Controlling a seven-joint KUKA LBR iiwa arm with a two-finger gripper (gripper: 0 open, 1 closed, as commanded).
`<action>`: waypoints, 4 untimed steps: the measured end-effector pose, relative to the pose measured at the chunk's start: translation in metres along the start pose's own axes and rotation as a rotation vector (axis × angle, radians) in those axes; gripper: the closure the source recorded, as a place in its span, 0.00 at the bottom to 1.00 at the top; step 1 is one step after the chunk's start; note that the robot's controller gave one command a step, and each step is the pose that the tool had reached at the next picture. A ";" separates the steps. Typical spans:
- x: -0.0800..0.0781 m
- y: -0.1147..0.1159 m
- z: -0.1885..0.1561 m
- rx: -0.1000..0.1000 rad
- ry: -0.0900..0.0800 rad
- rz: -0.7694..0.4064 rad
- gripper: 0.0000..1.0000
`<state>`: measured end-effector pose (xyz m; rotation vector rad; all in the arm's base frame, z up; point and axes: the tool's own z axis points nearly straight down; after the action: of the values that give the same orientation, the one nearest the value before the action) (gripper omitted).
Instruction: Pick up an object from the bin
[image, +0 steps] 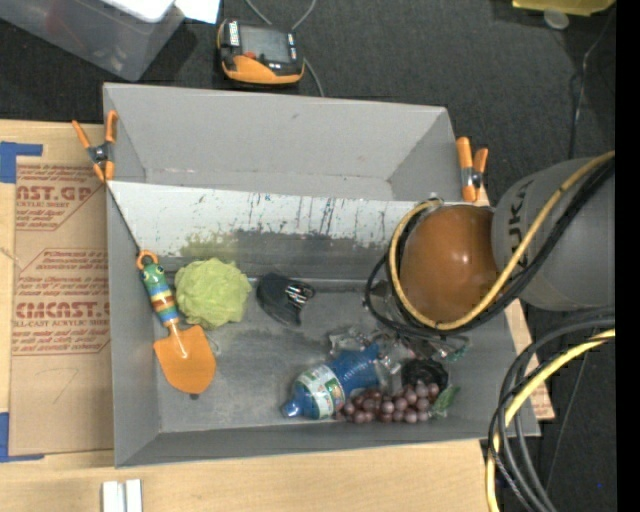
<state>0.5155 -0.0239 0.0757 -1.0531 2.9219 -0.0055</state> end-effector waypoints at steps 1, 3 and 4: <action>0.000 0.000 0.000 0.000 0.000 0.000 1.00; -0.002 -0.002 -0.024 -0.006 0.003 0.006 1.00; -0.005 -0.005 -0.108 -0.003 -0.001 -0.002 1.00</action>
Offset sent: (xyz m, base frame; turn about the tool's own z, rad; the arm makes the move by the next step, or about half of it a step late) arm 0.0059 -0.0039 0.1071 -0.0030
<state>0.5186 -0.0259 0.1838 -1.0560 2.9214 -0.0008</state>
